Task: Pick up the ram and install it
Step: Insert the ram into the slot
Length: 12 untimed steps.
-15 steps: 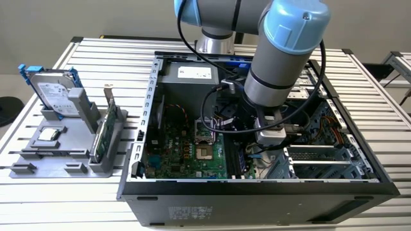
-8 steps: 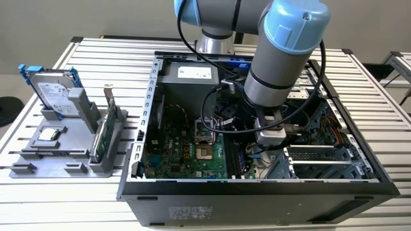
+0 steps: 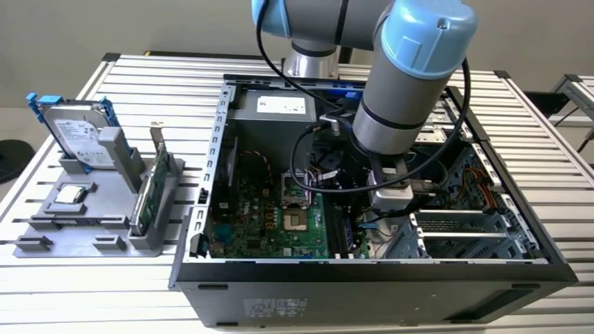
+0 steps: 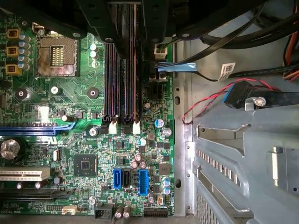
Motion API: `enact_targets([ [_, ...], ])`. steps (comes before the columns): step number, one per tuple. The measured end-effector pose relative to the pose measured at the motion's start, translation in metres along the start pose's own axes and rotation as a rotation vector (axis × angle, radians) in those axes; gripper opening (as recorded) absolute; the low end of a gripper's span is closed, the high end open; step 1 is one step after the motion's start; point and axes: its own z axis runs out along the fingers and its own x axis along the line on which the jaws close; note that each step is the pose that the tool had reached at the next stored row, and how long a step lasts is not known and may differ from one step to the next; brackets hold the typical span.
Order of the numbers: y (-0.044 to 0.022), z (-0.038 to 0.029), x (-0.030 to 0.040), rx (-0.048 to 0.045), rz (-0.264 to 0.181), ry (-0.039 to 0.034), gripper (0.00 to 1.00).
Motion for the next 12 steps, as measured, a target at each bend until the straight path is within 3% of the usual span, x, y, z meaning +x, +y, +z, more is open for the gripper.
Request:
enact_targets([
  [2, 0.0001, -0.0015, -0.0001, 0.0002, 0.0, 0.0, 1.0],
  [9, 0.0004, -0.0297, -0.0011, 0.0002, 0.0, -0.0001, 1.0],
  [11, 0.0007, -0.0301, -0.0012, 0.0003, 0.0, -0.0001, 1.0],
  [12, 0.0008, -0.0302, -0.0012, 0.0001, 0.0, -0.0002, 0.0],
])
